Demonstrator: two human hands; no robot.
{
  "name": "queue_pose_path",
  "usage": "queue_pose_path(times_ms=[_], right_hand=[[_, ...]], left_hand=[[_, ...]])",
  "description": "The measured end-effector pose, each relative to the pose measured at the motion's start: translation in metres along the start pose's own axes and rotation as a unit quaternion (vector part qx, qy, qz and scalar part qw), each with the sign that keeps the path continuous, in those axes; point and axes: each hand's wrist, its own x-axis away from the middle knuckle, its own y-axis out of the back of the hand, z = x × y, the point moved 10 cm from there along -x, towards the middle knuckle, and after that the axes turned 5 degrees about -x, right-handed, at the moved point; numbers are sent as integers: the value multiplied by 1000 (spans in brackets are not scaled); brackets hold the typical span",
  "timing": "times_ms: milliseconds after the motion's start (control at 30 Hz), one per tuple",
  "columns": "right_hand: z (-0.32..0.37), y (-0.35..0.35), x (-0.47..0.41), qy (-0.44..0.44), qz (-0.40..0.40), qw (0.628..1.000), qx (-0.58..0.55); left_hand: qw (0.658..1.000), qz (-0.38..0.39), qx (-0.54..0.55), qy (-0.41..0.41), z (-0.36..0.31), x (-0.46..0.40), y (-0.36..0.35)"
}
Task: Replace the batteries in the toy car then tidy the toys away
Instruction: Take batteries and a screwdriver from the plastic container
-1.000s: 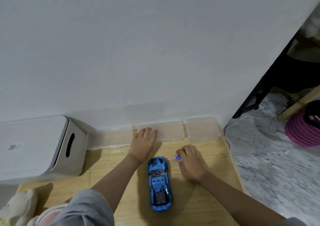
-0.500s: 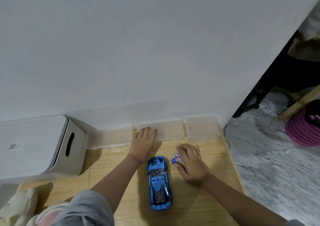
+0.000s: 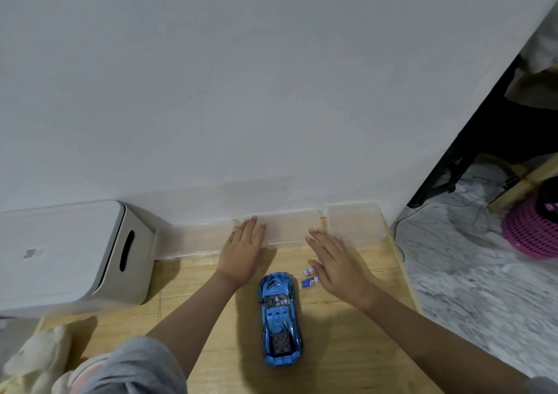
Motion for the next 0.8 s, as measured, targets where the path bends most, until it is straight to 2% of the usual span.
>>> queue_pose_path(times_ms=[100,233,400,600,800], right_hand=[[0,-4,-22,22,20,999,36],[-15,-25,-38,-4,114,991,64],[-6,-29,-43,18,198,972,125],[-1,-35,-44,15,260,953,157],[3,-34,-41,25,256,950,177]], left_hand=[[1000,1,11,-19,3,1,-2],[999,22,33,-19,2,0,-5],[998,49,28,-25,1,-1,-14],[998,48,42,-29,1,-2,-14],[998,60,4,-21,-4,-2,-17]])
